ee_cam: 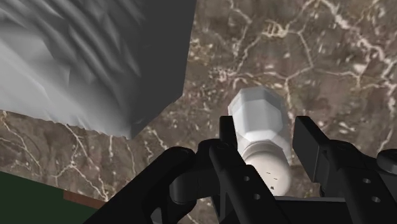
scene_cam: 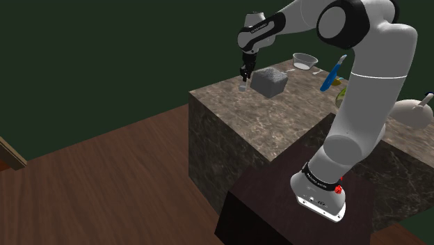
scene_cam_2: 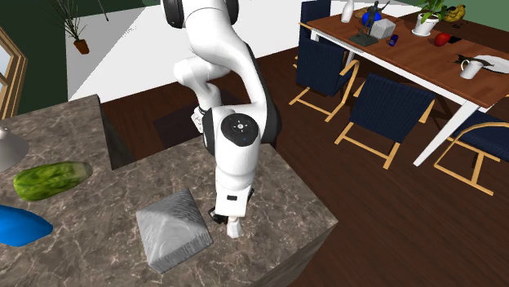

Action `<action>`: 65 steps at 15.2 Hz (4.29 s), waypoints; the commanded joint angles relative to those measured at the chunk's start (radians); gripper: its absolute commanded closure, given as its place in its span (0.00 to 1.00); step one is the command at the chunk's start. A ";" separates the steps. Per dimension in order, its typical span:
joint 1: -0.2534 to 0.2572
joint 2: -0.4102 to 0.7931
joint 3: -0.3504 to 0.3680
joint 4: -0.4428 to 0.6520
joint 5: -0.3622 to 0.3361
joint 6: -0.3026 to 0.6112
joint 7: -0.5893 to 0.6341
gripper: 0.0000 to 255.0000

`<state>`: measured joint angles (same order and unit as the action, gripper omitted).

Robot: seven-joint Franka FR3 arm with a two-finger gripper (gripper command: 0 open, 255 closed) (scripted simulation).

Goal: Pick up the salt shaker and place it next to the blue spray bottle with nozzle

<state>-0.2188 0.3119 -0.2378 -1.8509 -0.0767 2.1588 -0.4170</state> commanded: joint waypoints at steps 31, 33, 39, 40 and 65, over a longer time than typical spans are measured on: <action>0.007 -0.091 -0.005 0.190 -0.011 -0.280 -0.020 1.00; 0.007 -0.094 -0.005 0.214 -0.011 -0.305 -0.022 1.00; 0.006 -0.097 -0.006 0.290 -0.010 -0.384 -0.031 1.00; 0.006 -0.097 -0.006 0.304 -0.009 -0.398 -0.032 1.00; -0.024 0.029 -0.013 0.826 0.023 -0.794 -0.088 1.00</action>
<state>-0.2408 0.3287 -0.2509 -1.0580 -0.0565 1.3871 -0.5033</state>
